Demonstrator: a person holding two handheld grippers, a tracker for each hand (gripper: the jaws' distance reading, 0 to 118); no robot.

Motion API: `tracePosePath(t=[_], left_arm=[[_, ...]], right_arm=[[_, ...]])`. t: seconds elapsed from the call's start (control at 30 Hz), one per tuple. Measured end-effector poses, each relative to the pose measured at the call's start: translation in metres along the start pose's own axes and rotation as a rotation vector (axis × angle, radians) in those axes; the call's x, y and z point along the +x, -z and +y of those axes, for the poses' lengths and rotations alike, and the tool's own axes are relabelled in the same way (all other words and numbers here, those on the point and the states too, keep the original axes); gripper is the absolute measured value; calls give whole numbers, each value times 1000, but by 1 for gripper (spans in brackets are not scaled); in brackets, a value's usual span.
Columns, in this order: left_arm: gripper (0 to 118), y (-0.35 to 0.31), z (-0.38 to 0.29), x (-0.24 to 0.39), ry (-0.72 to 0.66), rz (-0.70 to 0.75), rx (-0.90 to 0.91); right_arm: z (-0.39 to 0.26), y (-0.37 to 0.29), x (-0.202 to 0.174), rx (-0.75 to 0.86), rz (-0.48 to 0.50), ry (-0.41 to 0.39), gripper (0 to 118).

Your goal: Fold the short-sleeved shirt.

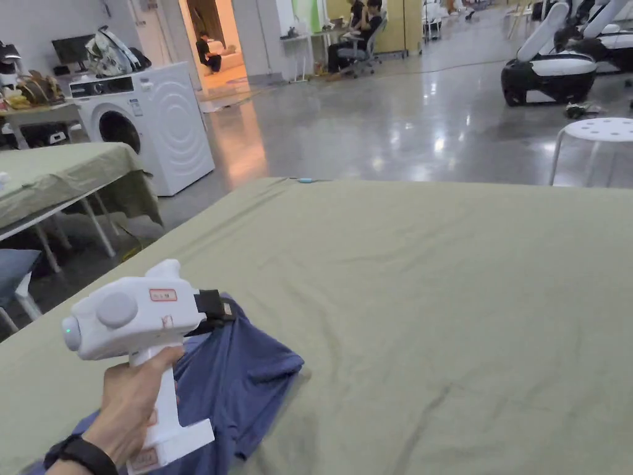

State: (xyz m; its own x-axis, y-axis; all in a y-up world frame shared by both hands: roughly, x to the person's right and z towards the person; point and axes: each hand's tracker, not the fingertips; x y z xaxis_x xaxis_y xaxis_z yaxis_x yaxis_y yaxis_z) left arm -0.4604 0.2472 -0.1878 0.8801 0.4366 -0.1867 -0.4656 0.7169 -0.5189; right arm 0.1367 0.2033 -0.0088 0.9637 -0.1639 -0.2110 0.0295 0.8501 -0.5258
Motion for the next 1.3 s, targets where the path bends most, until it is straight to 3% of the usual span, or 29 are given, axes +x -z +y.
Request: tracePosePath(t=[0.07,0.2,0.33,0.57,0.7,0.87,0.97,1.0,1.07,1.1,1.17,1.3], left_arm=[[5,-20,18,34,-16,-85,84],[5,-24,39,121,166,-177,88],[5,-2,14,215,257,-351,31],[5,42,-158,359,452,-632,-236],[5,41,-288,415,736,-710,-348],[5,8,-408,432,720,-964,-580],[6,-11,-453,442,854,-989,-591],[16,-10,-459,440,846,-985,-564],[52,-8,-457,432,808,-1030,-594],[59,-7,-449,426,747,-1064,-629],[59,-11,-423,412,680,-1060,-589],[59,-61,-341,371,665,-1007,-224]], right_arm=[[-5,-5,10,9,-12,25,0],[-6,-17,21,36,-42,50,0],[-4,-37,32,79,-74,72,0],[-11,-78,55,139,-192,92,0],[-25,-101,71,140,-270,131,0],[-44,-123,93,130,-354,207,0],[-51,-133,103,128,-406,220,0],[-52,-136,105,129,-414,226,0],[-55,-140,111,134,-429,248,0],[-56,-140,113,137,-426,259,0],[-57,-138,115,140,-413,275,0],[-55,-128,110,166,-368,225,0]])
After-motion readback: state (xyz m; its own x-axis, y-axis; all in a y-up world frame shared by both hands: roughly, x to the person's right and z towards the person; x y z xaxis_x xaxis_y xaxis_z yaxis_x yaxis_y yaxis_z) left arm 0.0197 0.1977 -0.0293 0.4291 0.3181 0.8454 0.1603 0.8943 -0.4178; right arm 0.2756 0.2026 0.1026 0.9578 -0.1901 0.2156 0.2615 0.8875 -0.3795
